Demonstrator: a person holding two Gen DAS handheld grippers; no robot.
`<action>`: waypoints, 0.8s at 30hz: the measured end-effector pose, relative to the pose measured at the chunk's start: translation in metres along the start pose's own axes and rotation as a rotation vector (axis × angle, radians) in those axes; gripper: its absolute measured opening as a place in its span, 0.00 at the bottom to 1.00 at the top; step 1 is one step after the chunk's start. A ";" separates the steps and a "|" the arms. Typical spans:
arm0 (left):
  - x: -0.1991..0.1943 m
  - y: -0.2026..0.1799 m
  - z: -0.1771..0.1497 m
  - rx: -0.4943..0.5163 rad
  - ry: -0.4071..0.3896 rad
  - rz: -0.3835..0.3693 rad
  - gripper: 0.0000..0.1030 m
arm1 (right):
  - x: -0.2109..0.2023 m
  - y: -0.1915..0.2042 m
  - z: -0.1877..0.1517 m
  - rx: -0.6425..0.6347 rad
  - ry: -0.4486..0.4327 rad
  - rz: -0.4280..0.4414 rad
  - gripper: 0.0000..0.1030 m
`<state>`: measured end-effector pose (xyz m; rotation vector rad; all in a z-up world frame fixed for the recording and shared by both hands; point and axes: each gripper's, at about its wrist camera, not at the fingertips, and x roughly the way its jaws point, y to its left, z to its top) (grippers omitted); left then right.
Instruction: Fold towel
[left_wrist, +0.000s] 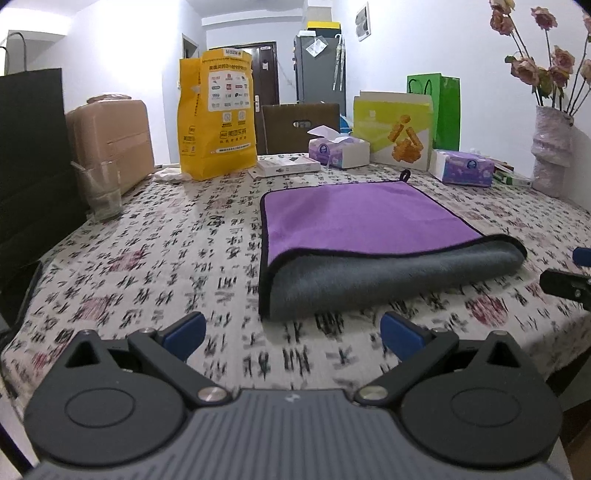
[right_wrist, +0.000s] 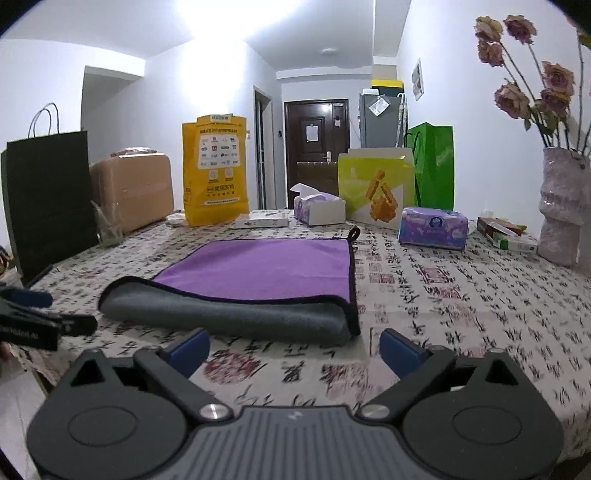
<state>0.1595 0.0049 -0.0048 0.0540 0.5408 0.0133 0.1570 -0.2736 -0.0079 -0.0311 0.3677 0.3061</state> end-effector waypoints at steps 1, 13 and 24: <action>0.004 0.002 0.002 -0.001 0.001 -0.004 1.00 | 0.005 -0.003 0.002 -0.003 0.007 0.005 0.89; 0.050 0.015 0.018 -0.045 0.037 -0.134 0.75 | 0.063 -0.026 0.016 -0.023 0.067 0.041 0.63; 0.064 0.021 0.022 -0.064 0.066 -0.109 0.10 | 0.091 -0.037 0.019 -0.011 0.132 0.055 0.06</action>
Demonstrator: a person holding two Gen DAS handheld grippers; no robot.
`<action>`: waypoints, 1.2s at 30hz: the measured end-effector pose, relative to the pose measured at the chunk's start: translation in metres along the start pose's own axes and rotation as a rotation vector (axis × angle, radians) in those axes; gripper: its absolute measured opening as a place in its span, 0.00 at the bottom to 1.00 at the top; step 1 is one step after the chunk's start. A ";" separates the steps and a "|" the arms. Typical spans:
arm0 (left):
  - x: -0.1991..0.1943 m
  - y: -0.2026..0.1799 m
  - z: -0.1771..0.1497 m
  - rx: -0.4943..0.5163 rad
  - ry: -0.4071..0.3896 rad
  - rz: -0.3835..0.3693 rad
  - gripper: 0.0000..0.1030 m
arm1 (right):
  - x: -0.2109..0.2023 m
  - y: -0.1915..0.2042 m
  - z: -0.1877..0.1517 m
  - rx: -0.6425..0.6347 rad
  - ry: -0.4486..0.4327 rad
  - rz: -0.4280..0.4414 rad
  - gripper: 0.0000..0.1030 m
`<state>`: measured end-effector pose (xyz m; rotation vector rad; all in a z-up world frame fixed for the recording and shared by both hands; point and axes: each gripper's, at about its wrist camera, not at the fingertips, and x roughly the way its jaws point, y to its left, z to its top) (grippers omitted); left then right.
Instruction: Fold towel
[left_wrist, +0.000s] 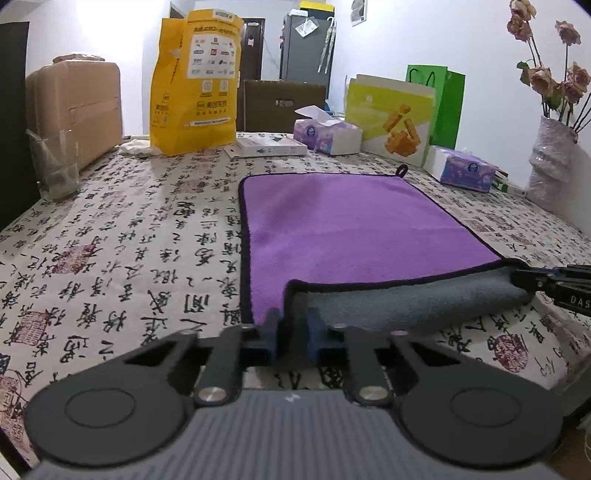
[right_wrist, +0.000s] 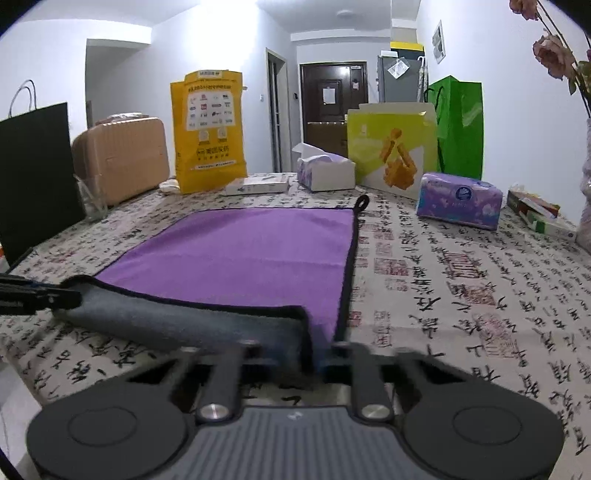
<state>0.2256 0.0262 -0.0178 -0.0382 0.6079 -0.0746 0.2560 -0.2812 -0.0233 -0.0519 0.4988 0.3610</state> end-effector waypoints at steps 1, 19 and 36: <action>0.000 0.001 0.000 0.000 -0.005 0.008 0.06 | 0.001 -0.001 0.001 -0.001 0.003 0.000 0.06; 0.027 0.010 0.043 0.036 -0.037 0.014 0.05 | 0.032 -0.007 0.037 -0.126 -0.014 -0.039 0.05; 0.079 0.025 0.085 0.028 0.028 0.005 0.05 | 0.086 -0.016 0.071 -0.205 0.009 -0.039 0.05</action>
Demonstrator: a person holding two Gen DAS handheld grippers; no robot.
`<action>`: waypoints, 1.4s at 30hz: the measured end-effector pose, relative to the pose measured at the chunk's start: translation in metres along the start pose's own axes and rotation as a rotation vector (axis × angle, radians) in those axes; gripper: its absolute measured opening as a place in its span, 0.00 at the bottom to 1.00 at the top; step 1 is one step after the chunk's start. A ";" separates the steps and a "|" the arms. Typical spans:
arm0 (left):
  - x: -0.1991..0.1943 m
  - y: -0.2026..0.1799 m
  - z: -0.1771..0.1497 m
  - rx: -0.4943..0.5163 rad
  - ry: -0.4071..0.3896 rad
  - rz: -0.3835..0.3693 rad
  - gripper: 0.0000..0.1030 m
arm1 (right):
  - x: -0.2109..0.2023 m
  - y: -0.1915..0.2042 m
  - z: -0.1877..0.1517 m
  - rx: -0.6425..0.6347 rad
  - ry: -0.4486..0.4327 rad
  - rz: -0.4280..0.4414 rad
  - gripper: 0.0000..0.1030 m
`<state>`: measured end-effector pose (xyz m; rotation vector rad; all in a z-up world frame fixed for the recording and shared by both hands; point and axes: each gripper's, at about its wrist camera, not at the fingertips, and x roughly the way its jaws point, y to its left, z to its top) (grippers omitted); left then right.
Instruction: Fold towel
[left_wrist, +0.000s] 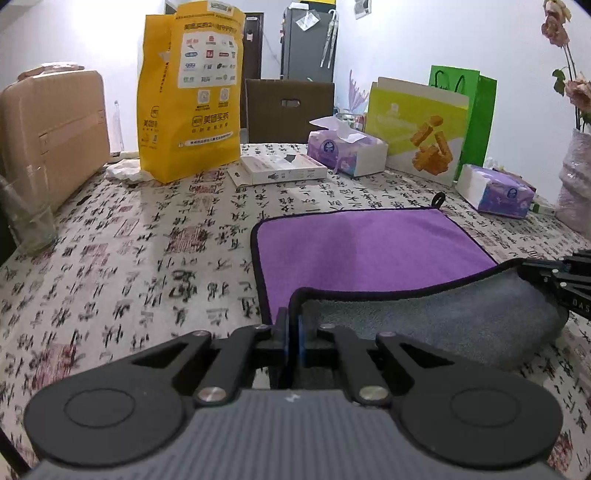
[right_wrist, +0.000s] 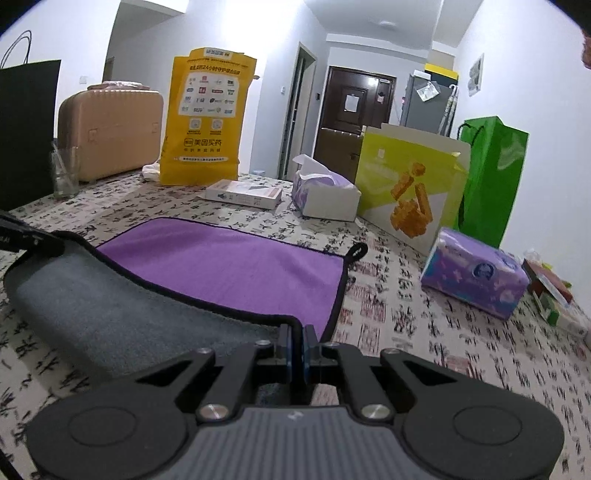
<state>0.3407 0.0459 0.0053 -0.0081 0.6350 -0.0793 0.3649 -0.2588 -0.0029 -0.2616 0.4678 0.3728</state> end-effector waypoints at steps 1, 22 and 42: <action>0.002 0.000 0.003 0.005 0.000 0.001 0.05 | 0.004 -0.001 0.002 -0.005 0.003 0.003 0.05; 0.056 0.010 0.055 0.066 -0.017 0.003 0.05 | 0.064 -0.030 0.045 -0.054 0.026 0.027 0.05; 0.136 0.037 0.094 -0.008 0.056 -0.008 0.05 | 0.141 -0.054 0.073 0.003 0.081 0.038 0.05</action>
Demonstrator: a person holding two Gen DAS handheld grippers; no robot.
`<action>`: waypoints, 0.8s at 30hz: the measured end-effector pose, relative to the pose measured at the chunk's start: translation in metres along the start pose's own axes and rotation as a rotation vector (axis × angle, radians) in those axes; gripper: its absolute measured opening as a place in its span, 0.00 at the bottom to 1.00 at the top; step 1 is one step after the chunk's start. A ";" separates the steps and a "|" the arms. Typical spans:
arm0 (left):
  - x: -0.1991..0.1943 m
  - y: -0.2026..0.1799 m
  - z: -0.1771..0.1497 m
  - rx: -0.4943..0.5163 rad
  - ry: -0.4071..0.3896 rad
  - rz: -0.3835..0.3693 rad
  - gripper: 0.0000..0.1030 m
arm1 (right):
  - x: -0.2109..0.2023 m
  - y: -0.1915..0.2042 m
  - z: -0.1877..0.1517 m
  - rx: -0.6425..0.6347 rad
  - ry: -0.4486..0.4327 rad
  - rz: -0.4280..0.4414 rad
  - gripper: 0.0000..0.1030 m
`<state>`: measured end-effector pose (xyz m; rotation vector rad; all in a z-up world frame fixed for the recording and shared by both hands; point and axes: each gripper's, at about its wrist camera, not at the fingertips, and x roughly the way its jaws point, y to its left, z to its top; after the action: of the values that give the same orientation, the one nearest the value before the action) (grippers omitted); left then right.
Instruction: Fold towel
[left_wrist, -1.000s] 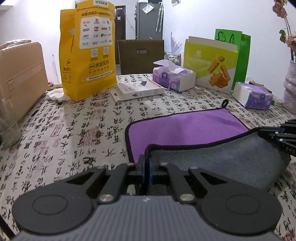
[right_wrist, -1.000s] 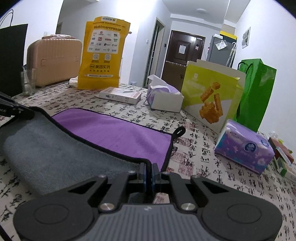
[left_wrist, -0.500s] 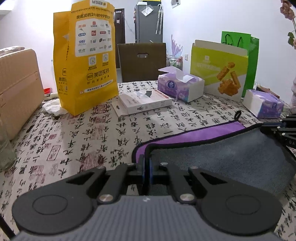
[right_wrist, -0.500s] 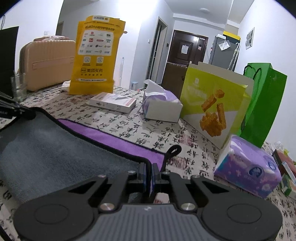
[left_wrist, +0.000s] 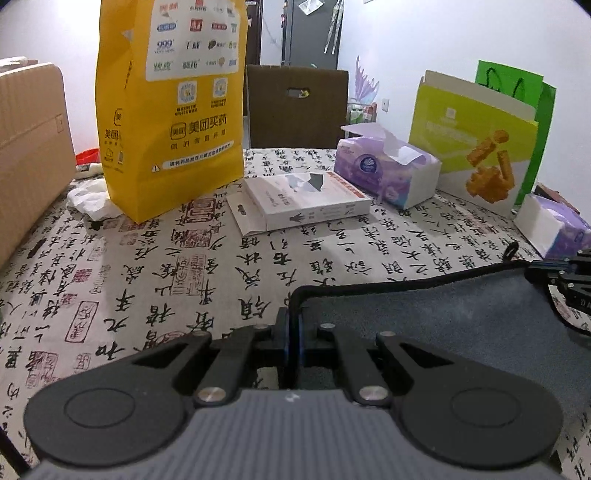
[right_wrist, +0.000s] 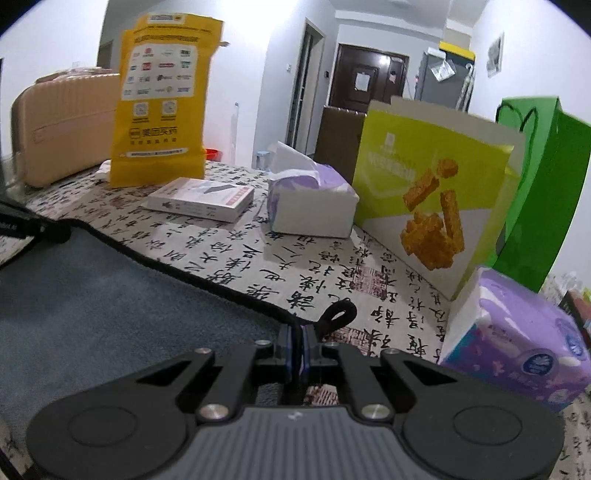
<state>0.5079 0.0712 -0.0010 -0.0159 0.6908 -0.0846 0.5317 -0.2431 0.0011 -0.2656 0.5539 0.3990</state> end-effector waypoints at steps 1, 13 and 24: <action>0.003 0.000 0.001 0.002 0.004 0.002 0.05 | 0.003 -0.001 0.001 0.000 0.001 -0.001 0.05; 0.018 0.005 0.000 -0.001 0.044 0.009 0.18 | 0.020 -0.006 0.000 0.023 0.033 -0.030 0.19; -0.002 0.004 0.000 -0.012 0.051 0.054 0.90 | -0.001 -0.001 0.008 0.004 0.012 -0.078 0.86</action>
<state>0.5063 0.0751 0.0003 -0.0068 0.7421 -0.0288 0.5350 -0.2415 0.0083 -0.2848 0.5542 0.3211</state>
